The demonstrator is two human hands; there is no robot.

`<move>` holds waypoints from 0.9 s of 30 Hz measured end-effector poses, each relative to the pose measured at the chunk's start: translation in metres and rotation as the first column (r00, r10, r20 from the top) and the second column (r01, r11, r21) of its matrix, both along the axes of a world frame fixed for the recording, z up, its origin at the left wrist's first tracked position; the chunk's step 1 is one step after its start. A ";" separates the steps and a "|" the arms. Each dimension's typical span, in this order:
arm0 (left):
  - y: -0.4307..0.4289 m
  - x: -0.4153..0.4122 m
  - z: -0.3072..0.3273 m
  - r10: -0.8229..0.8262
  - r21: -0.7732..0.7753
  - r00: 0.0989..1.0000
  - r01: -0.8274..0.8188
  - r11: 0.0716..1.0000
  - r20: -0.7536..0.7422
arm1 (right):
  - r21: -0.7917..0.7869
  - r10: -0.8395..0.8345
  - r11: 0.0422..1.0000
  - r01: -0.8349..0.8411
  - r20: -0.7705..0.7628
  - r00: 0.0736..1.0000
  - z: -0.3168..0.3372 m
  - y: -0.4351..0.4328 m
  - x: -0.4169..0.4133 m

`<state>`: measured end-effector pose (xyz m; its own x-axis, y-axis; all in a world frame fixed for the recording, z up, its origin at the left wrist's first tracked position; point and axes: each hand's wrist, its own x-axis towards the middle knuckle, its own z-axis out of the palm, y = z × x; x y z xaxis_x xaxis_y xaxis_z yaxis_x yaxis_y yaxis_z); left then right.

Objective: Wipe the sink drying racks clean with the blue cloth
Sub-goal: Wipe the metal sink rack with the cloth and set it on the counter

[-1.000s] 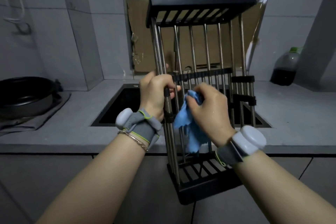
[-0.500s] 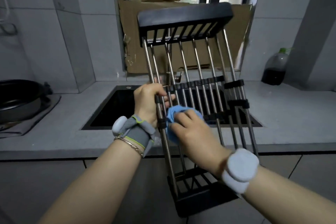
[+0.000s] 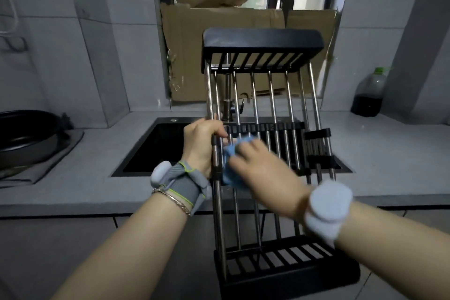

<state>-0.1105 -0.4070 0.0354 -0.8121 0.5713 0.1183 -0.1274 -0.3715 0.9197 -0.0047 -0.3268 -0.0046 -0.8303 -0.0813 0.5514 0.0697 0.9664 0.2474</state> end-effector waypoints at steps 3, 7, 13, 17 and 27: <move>0.000 0.005 -0.005 -0.040 -0.020 0.999 0.040 0.999 0.018 | 0.027 0.082 0.996 -0.086 0.134 0.988 -0.018 -0.004 0.010; 0.000 0.010 -0.010 -0.079 -0.020 0.996 0.080 0.997 0.036 | -0.019 -0.046 0.999 0.047 0.050 0.998 0.032 0.017 0.009; -0.003 0.005 0.000 -0.076 -0.002 0.997 0.076 0.997 0.019 | -0.153 -0.417 0.893 0.424 0.080 0.905 0.065 0.027 0.012; -0.004 -0.004 -0.007 -0.017 -0.034 0.999 0.019 0.999 0.052 | -0.012 -0.396 0.915 0.402 0.146 0.906 0.015 0.010 0.018; -0.012 -0.007 -0.020 -0.046 -0.072 0.996 0.052 0.996 0.078 | 0.033 -0.279 0.960 0.278 0.216 0.936 0.014 0.013 0.023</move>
